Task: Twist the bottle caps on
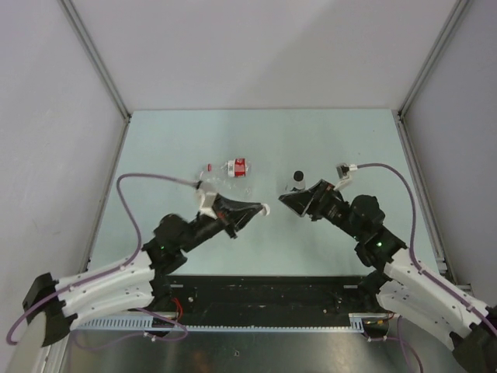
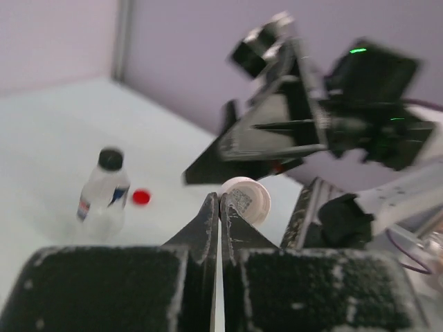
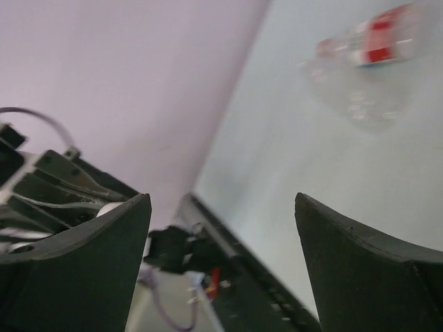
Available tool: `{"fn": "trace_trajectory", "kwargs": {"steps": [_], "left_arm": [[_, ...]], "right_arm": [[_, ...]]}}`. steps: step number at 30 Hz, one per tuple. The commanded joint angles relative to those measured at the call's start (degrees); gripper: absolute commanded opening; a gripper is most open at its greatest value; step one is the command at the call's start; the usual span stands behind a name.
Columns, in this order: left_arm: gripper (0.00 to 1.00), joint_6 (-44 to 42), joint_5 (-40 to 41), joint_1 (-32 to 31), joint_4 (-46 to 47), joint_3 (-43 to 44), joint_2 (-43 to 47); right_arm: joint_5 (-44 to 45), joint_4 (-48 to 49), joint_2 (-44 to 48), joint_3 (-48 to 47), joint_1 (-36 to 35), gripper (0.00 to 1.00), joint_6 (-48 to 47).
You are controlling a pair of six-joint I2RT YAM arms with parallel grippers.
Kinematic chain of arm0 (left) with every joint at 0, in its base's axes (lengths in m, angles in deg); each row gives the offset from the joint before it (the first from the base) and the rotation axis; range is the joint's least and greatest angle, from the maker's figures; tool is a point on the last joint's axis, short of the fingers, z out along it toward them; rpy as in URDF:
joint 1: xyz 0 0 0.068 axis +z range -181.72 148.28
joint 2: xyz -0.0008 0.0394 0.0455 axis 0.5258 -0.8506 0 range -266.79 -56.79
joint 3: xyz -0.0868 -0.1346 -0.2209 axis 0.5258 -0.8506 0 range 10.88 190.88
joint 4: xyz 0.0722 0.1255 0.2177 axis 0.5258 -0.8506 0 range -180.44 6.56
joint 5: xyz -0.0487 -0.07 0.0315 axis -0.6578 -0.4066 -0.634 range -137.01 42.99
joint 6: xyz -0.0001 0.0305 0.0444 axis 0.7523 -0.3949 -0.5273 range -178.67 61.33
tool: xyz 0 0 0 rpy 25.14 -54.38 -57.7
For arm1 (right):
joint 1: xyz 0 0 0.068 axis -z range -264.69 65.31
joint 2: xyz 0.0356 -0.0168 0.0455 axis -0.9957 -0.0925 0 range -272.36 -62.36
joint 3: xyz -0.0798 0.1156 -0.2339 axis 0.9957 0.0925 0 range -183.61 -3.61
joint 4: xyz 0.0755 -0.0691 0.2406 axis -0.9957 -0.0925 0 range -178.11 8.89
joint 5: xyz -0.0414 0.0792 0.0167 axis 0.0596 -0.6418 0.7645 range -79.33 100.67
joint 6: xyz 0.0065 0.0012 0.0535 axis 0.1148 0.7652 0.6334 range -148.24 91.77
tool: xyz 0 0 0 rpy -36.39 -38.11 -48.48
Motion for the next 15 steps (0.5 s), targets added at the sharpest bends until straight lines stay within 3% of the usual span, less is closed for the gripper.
{"fn": "trace_trajectory", "kwargs": {"steps": [1,7,15], "left_arm": [[0.00,-7.16,-11.59,-0.72,21.76,-8.17,8.72],[0.00,-11.08,-17.15,-0.79,25.21,-10.23,13.13],[0.00,-12.55,-17.00,-0.77,25.46,-10.55,13.21]], "right_arm": [[-17.06,25.67,-6.06,-0.38,-2.31,0.88,13.45],[-21.25,43.62,-13.20,-0.94,-7.28,0.82,19.99],[-22.34,40.20,-15.60,-5.30,-14.36,0.77,15.14]]}}
